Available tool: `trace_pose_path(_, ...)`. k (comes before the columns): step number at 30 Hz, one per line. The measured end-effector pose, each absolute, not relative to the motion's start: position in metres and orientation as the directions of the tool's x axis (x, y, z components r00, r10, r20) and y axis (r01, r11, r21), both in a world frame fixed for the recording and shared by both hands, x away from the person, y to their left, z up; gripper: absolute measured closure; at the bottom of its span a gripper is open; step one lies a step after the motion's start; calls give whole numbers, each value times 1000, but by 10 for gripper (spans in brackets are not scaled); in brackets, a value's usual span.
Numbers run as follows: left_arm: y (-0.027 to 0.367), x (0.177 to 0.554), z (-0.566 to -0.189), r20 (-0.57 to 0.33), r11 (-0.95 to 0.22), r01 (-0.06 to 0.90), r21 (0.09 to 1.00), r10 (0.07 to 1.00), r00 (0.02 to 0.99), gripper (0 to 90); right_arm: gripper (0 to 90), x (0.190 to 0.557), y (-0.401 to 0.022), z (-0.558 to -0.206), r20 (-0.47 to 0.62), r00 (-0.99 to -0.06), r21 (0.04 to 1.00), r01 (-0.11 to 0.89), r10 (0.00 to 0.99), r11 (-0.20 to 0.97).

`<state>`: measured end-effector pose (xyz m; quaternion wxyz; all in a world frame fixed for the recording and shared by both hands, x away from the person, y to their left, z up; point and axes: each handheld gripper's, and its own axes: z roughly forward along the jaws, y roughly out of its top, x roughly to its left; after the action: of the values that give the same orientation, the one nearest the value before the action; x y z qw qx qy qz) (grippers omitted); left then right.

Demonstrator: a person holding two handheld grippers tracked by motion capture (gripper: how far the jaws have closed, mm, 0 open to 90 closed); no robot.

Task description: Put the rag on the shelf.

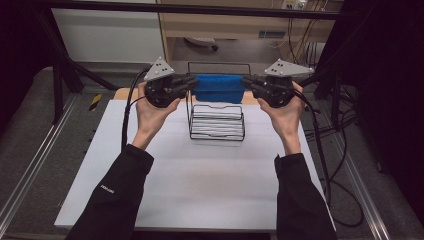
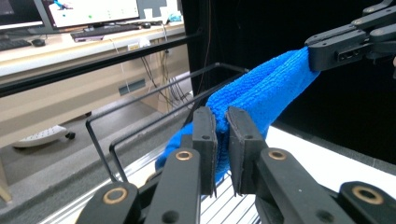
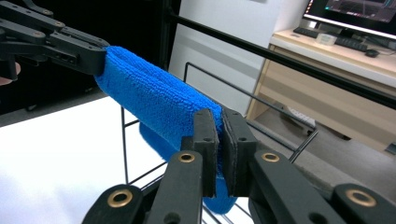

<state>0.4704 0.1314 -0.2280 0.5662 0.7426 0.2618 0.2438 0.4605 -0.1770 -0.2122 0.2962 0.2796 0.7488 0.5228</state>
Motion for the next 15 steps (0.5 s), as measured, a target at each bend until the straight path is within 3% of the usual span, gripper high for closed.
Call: trace_pose_path(15,135,460,-237,55,-290,175,941,642,765,759,849,458,-177,-227,-130,-689,934,155,713,321)
